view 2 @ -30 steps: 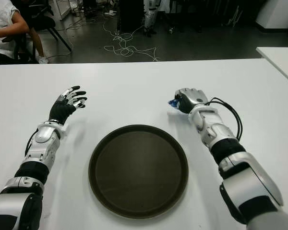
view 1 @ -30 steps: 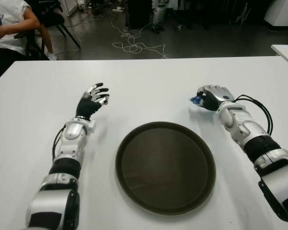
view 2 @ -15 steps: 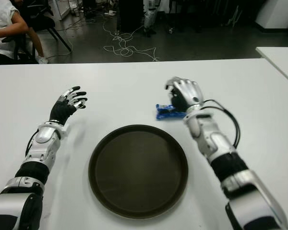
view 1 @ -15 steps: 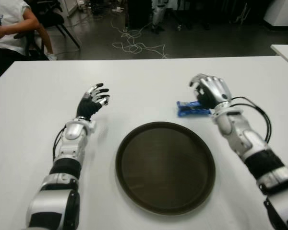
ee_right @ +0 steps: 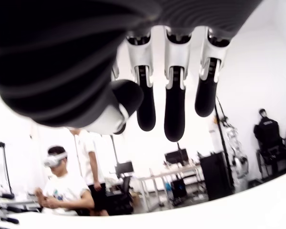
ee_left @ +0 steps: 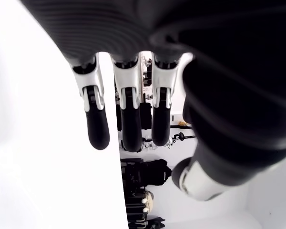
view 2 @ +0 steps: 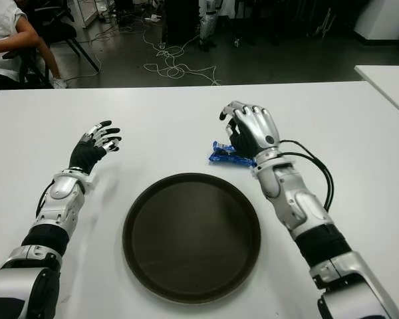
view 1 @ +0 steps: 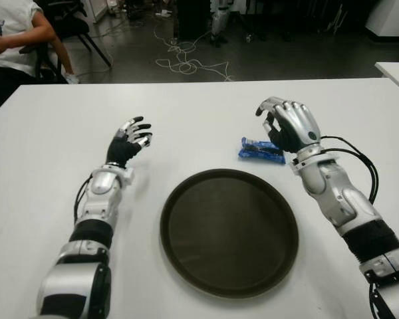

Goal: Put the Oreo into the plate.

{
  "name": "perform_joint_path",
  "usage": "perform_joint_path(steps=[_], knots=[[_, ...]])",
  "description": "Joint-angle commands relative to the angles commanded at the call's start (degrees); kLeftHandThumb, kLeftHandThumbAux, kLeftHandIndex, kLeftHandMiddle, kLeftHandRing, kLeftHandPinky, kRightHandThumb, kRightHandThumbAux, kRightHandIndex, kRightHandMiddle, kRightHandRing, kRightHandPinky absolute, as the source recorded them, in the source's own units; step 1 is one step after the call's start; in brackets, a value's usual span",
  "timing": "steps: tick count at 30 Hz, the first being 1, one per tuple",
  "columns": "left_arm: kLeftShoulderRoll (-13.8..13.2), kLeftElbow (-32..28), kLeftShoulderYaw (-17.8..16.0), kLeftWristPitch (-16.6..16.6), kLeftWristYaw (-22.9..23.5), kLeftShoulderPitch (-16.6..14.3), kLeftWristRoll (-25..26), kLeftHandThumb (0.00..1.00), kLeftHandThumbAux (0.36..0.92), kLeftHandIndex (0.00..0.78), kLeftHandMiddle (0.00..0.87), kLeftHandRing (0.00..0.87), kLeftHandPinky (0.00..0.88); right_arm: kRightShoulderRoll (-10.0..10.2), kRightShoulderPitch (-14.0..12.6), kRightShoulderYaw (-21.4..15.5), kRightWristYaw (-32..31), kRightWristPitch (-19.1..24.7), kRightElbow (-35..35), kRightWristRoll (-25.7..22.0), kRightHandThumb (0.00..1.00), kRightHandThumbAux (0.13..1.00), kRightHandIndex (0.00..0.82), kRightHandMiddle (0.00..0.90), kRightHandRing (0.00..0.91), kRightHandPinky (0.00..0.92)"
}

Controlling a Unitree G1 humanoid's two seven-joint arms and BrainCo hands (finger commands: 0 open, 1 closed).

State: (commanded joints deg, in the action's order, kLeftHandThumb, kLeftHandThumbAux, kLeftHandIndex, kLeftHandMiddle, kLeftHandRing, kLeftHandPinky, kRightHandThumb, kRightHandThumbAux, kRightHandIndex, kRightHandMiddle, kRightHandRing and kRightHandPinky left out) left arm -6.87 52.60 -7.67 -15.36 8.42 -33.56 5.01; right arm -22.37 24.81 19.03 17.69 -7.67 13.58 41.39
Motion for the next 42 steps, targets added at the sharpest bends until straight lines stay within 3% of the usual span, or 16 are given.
perform_joint_path(steps=[4, 11, 16, 19, 21, 27, 28, 29, 31, 34, 37, 42], knots=[[0.0, 0.0, 0.1, -0.2, -0.4, 0.0, -0.4, 0.225, 0.831, 0.171, 0.253, 0.255, 0.3, 1.5, -3.3, 1.1, -0.3, -1.2, -5.5, 0.1, 0.843, 0.687, 0.416, 0.478, 0.537, 0.521], [-0.2, 0.8, 0.3, -0.5, -0.4, -0.2, -0.6, 0.203, 0.827, 0.174, 0.25, 0.253, 0.31, 2.0, -3.8, 1.1, -1.4, -4.7, -5.0, -0.6, 0.844, 0.686, 0.416, 0.478, 0.582, 0.577], [-0.1, 1.2, 0.1, -0.6, -0.1, -0.4, -0.2, 0.24, 0.834, 0.184, 0.253, 0.26, 0.326, 2.0, -3.5, 0.5, -1.2, -7.1, -2.6, -0.7, 0.844, 0.686, 0.416, 0.48, 0.628, 0.626], [0.1, 1.2, -0.3, -0.6, 0.1, -0.5, 0.3, 0.257, 0.832, 0.184, 0.257, 0.266, 0.331, 1.7, -0.9, -0.4, -0.1, -8.8, 2.3, -1.0, 0.844, 0.685, 0.416, 0.48, 0.646, 0.659], [0.2, 1.2, -0.3, -0.5, 0.1, -0.5, 0.4, 0.251, 0.833, 0.181, 0.258, 0.267, 0.33, 1.2, 1.0, -1.3, 0.6, -10.1, 5.9, -1.6, 0.845, 0.686, 0.416, 0.479, 0.625, 0.634], [0.1, 1.0, -0.3, -0.1, 0.0, -0.6, 0.3, 0.247, 0.845, 0.176, 0.252, 0.264, 0.332, 0.7, 6.1, -1.9, 5.5, -13.8, 19.3, -1.3, 0.842, 0.69, 0.416, 0.46, 0.414, 0.444], [0.1, 1.1, -0.2, -0.1, -0.1, -0.6, 0.3, 0.247, 0.844, 0.175, 0.251, 0.264, 0.331, 0.8, 7.0, -1.7, 6.4, -14.1, 21.7, -1.0, 0.789, 0.708, 0.409, 0.373, 0.351, 0.376], [0.1, 1.1, -0.2, 0.0, -0.1, -0.6, 0.3, 0.247, 0.844, 0.174, 0.251, 0.264, 0.331, 0.9, 7.9, -1.5, 6.7, -13.9, 24.3, -0.8, 0.77, 0.715, 0.406, 0.342, 0.328, 0.351], [0.1, 1.1, -0.3, 0.1, 0.0, -0.6, 0.3, 0.247, 0.842, 0.172, 0.25, 0.265, 0.332, 0.8, 8.9, -1.2, 5.9, -12.9, 26.6, -0.8, 0.441, 0.81, 0.198, 0.194, 0.193, 0.194], [0.1, 1.0, -0.3, 0.3, 0.0, -0.6, 0.3, 0.253, 0.834, 0.171, 0.249, 0.266, 0.334, 0.4, 9.6, -0.9, 3.2, -10.5, 26.7, -1.0, 0.153, 0.778, 0.064, 0.063, 0.063, 0.063], [0.1, 0.9, -0.2, 0.4, 0.0, -0.6, 0.3, 0.266, 0.825, 0.171, 0.25, 0.267, 0.331, 0.5, 9.8, -0.6, 1.0, -8.3, 26.6, -1.2, 0.05, 0.714, 0.021, 0.02, 0.02, 0.02], [0.2, 0.2, 0.0, 0.4, -0.1, -0.3, 0.1, 0.275, 0.82, 0.168, 0.253, 0.268, 0.331, 0.2, 9.8, -0.2, -1.7, -5.5, 26.0, -0.9, 0.008, 0.62, 0.003, 0.003, 0.003, 0.003]])
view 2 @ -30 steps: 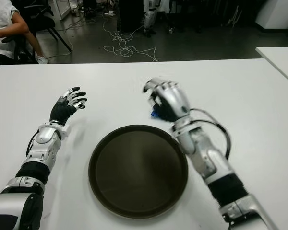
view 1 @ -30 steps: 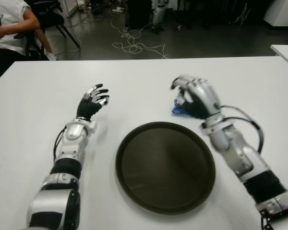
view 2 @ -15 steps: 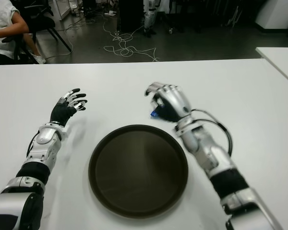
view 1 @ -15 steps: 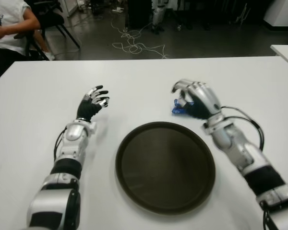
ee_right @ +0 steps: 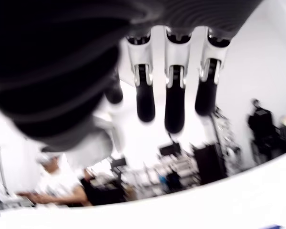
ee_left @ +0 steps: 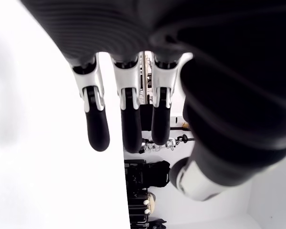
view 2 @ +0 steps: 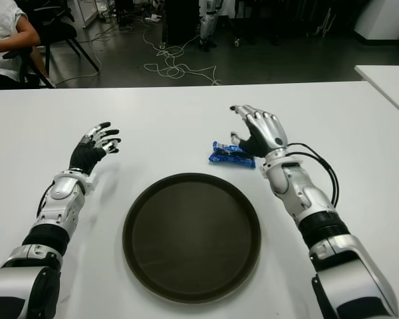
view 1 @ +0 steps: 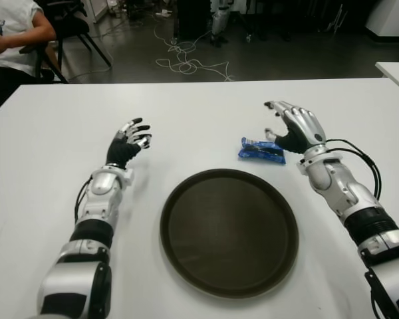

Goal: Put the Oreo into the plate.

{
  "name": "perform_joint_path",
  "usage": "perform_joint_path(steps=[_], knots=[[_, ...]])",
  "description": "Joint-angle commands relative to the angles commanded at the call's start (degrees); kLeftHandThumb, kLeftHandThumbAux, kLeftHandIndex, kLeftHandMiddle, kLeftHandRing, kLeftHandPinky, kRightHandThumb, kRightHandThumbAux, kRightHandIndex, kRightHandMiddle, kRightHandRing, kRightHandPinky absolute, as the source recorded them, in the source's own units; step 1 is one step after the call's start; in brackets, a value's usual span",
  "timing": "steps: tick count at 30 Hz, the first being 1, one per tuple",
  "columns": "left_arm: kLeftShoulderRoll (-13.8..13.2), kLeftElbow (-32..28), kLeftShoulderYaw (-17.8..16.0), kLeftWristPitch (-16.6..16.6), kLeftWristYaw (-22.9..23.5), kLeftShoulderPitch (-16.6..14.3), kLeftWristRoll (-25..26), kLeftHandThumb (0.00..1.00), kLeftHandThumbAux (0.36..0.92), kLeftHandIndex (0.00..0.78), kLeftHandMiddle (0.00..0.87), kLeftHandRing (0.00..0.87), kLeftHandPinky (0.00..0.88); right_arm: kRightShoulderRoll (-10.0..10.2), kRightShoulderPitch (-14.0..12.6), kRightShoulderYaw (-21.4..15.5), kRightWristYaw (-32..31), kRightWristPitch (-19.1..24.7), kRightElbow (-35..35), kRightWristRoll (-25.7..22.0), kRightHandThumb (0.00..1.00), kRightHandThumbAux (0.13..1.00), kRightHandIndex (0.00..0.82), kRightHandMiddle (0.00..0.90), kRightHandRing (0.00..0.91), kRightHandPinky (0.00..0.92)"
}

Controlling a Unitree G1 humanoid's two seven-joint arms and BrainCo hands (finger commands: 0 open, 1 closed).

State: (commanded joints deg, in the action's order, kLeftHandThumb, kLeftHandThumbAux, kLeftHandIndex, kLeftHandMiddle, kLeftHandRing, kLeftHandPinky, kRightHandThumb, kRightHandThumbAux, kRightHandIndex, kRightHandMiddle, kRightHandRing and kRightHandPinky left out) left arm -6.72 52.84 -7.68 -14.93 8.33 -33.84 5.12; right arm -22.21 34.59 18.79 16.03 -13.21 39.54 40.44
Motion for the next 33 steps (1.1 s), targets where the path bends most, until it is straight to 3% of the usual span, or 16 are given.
perform_joint_path(steps=[6, 16, 33], knots=[[0.1, -0.2, 0.0, 0.0, -0.1, 0.1, 0.1, 0.275, 0.832, 0.174, 0.258, 0.269, 0.34, -0.3, -0.1, 0.5, -1.6, 2.3, -0.9, 0.4, 0.0, 0.515, 0.0, 0.0, 0.0, 0.0], [0.1, 0.2, 0.0, -0.2, -0.3, -0.1, -0.1, 0.296, 0.835, 0.177, 0.257, 0.266, 0.331, -0.7, 0.2, 1.2, -2.6, 4.4, -1.0, 0.3, 0.0, 0.408, 0.0, 0.0, 0.0, 0.0], [-0.1, 0.9, 0.0, -0.7, -0.6, -0.3, -0.3, 0.278, 0.824, 0.181, 0.259, 0.265, 0.321, -0.1, 0.9, 2.1, -3.9, 8.5, -0.2, 0.4, 0.0, 0.371, 0.0, 0.0, 0.0, 0.0]])
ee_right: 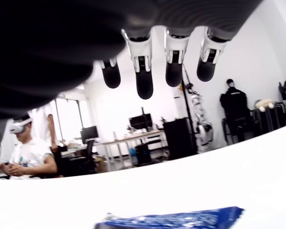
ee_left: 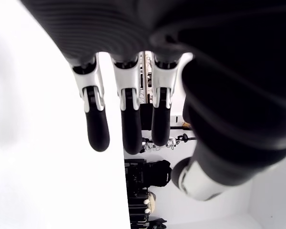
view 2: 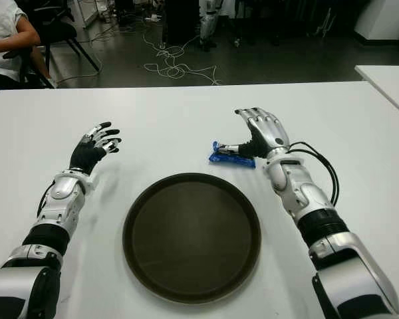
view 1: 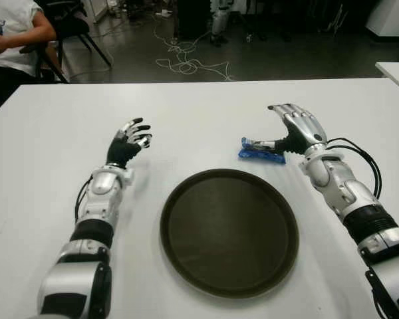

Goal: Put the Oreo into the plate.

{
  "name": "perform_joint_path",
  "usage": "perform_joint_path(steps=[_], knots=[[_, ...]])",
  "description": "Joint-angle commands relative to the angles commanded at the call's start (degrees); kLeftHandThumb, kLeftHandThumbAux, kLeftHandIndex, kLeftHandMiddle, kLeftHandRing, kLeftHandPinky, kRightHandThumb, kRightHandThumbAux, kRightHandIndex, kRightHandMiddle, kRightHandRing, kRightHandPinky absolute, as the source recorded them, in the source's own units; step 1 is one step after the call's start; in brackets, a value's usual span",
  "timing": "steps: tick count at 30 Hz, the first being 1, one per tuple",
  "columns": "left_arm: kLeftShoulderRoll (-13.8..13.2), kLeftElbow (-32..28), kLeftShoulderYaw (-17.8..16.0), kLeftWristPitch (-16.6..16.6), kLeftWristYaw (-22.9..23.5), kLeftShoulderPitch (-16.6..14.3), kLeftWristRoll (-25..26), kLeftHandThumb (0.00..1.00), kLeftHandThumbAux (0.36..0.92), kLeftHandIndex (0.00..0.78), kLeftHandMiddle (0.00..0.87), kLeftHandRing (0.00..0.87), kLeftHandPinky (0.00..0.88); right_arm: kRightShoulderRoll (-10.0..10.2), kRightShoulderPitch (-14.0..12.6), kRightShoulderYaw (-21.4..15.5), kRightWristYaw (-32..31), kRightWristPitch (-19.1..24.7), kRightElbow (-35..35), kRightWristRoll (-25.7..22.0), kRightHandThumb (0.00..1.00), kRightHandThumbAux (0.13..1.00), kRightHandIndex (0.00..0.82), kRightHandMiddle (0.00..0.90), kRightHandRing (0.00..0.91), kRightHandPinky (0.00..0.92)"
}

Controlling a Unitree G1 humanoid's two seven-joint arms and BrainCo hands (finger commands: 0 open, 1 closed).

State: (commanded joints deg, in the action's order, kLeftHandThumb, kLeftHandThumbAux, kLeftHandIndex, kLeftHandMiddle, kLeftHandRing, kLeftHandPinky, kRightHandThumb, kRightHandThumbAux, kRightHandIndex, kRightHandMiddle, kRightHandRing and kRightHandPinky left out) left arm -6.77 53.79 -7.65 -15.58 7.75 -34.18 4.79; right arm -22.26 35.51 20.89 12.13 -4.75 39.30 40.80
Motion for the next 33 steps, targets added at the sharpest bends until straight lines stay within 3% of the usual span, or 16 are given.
perform_joint_path(steps=[17, 22, 30, 33], knots=[[0.0, 0.1, 0.0, -0.4, 0.3, -0.1, 0.1, 0.251, 0.838, 0.18, 0.262, 0.268, 0.33, 1.5, 0.0, 0.6, -0.8, 0.9, 0.6, -0.8, 0.0, 0.373, 0.0, 0.0, 0.0, 0.0], [0.3, 0.0, -0.4, -0.3, 0.3, -0.1, 0.7, 0.249, 0.837, 0.177, 0.258, 0.268, 0.328, 2.0, 0.6, 1.0, -0.2, -0.3, 2.7, -0.8, 0.0, 0.409, 0.0, 0.0, 0.0, 0.059], [0.6, -0.1, -0.5, -0.3, 0.2, 0.1, 0.8, 0.264, 0.836, 0.182, 0.266, 0.267, 0.324, 2.9, 2.8, 2.0, 2.0, -3.7, 9.5, -0.8, 0.0, 0.443, 0.0, 0.01, 0.02, 0.101], [0.6, -0.2, -0.4, -0.4, 0.2, 0.2, 0.6, 0.25, 0.83, 0.183, 0.266, 0.267, 0.323, 4.3, 4.9, 3.0, 3.9, -4.9, 16.3, -0.3, 0.0, 0.443, 0.0, 0.019, 0.035, 0.12]])
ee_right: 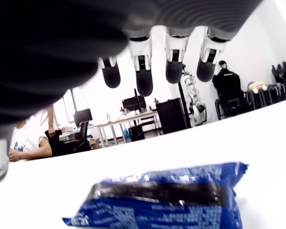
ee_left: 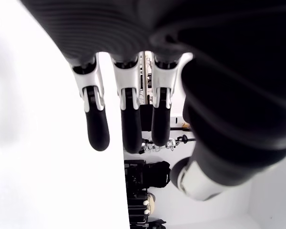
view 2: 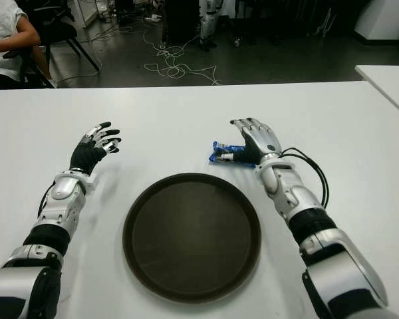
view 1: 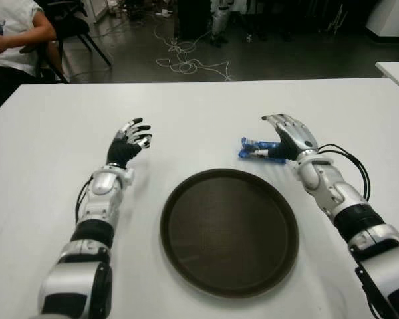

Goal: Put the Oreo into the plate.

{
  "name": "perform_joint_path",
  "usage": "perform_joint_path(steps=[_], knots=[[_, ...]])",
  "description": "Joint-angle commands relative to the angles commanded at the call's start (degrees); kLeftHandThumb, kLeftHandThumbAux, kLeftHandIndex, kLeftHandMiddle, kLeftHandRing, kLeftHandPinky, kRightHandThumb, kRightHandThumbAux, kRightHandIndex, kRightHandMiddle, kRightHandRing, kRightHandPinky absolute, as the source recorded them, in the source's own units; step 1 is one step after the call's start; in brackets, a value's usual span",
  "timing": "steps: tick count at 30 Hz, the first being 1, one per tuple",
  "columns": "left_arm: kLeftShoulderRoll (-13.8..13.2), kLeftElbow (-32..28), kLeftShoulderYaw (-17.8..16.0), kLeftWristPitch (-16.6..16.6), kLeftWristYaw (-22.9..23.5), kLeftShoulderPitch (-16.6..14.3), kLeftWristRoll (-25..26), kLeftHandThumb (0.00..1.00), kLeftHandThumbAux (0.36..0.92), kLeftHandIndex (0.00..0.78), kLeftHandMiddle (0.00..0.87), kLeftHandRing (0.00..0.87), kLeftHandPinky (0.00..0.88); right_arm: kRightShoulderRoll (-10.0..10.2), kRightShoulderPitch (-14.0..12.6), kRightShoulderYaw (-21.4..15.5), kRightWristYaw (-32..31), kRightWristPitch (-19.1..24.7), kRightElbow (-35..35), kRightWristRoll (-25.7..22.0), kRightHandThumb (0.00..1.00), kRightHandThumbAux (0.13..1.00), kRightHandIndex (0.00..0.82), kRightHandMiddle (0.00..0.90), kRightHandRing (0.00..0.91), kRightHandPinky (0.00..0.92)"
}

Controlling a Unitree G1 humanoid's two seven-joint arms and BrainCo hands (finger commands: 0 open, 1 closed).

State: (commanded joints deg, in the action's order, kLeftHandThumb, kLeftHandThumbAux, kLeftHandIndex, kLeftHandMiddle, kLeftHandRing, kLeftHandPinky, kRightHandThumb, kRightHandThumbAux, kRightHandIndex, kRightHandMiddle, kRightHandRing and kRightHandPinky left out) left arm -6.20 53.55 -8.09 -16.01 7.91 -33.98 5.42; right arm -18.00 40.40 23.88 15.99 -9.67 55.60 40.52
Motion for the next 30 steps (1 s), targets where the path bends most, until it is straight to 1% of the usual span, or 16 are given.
perform_joint_path(steps=[2, 6, 11, 15, 19, 24, 30], knots=[[0.0, -0.1, 0.1, -0.1, 0.0, 0.0, -0.1, 0.242, 0.827, 0.184, 0.266, 0.267, 0.322, 0.4, 0.9, 0.4, 0.6, -0.5, 2.2, 0.0, 0.0, 0.44, 0.0, 0.023, 0.043, 0.134], [-0.1, -0.4, 0.3, -0.2, -0.1, 0.2, -0.4, 0.238, 0.827, 0.181, 0.263, 0.265, 0.32, 1.2, 2.5, 1.1, 1.6, -1.0, 6.6, -0.2, 0.0, 0.441, 0.0, 0.029, 0.055, 0.132], [-0.2, -0.3, 0.5, 0.6, 0.0, -0.1, -0.5, 0.239, 0.821, 0.176, 0.261, 0.268, 0.323, 1.6, 3.6, 1.7, 2.0, -1.6, 9.1, -0.3, 0.0, 0.429, 0.002, 0.038, 0.064, 0.133], [-0.2, -0.4, 0.4, 1.2, 0.0, -0.3, -0.3, 0.243, 0.807, 0.171, 0.255, 0.269, 0.32, 1.8, 4.0, 2.0, 2.1, -2.0, 10.2, -0.5, 0.0, 0.429, 0.005, 0.045, 0.076, 0.158], [-0.1, -0.8, 0.3, 1.7, 0.0, -0.1, -0.1, 0.257, 0.811, 0.17, 0.254, 0.269, 0.328, 2.2, 4.4, 2.2, 2.7, -2.5, 11.6, -0.6, 0.0, 0.434, 0.011, 0.066, 0.105, 0.203], [0.0, -0.9, 0.2, 1.9, -0.1, -0.1, 0.0, 0.25, 0.824, 0.171, 0.254, 0.265, 0.327, 2.4, 4.8, 2.6, 2.8, -2.6, 12.7, -0.5, 0.0, 0.439, 0.014, 0.074, 0.113, 0.202], [-0.1, -0.8, 0.2, 1.7, 0.0, 0.0, 0.0, 0.251, 0.817, 0.184, 0.259, 0.258, 0.315, 2.5, 5.2, 3.0, 2.2, -2.5, 13.7, -0.7, 0.0, 0.452, 0.001, 0.065, 0.102, 0.172]])
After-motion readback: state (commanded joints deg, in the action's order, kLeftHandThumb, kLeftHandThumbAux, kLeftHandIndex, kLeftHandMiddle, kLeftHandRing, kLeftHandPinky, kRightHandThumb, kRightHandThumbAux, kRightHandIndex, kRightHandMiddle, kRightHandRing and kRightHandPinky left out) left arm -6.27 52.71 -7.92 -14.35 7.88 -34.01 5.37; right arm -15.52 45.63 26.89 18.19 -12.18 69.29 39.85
